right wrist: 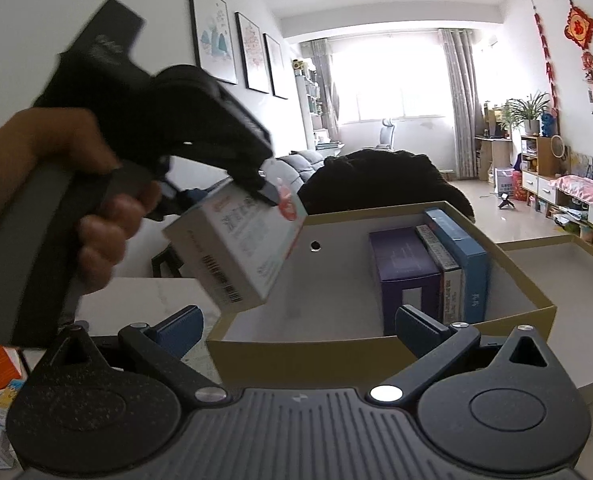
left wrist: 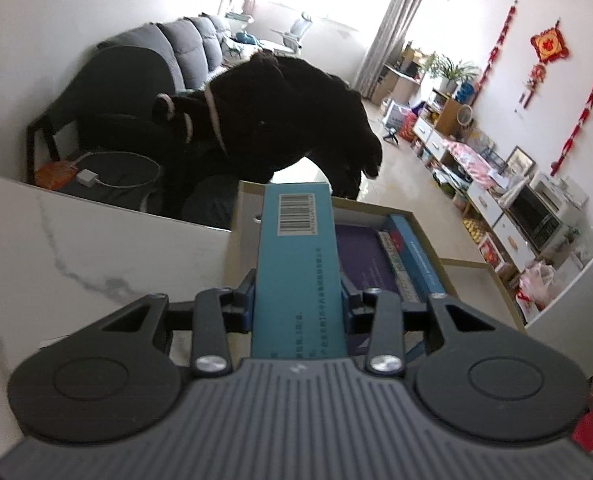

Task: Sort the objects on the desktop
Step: 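Carry the bear box with the left gripper over the tan box, then lower the bear box into the tan box beside the purple box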

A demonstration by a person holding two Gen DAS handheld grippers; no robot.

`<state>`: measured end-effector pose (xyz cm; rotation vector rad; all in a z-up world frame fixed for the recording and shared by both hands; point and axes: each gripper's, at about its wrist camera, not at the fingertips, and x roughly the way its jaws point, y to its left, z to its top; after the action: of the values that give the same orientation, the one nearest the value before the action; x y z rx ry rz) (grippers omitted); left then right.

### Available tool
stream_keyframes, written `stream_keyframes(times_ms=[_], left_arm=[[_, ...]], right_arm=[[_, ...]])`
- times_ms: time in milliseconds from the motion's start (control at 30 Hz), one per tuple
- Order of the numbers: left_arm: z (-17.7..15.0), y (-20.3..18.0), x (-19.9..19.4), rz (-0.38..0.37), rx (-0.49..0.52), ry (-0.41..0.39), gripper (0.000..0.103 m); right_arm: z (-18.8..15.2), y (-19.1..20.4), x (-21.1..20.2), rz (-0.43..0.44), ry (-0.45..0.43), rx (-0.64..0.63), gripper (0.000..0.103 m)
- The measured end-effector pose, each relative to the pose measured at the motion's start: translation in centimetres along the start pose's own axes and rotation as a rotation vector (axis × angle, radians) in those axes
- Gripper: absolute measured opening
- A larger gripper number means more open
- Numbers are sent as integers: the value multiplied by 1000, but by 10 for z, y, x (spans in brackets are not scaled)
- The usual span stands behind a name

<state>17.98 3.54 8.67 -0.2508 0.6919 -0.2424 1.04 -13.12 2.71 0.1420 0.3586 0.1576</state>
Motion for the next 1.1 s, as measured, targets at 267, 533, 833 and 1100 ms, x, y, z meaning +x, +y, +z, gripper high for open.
stream_keyframes(times_ms=[267,533,833,1100], left_arm=[[2,-11,44,-6,2,100,36],[-4,-10,72,37,-38,159,36],[-5,-17,98,66,-47,200,36],[-4,-20,103,24,-50,224,40]], right_arm=[[-4,-23,5,-85,4,2,103],[-8,-42,10,-159,-1,2,103],[-10,-52,15,-185,-10,-7,103],[-10,-58,19,-210,-19,-3,103]])
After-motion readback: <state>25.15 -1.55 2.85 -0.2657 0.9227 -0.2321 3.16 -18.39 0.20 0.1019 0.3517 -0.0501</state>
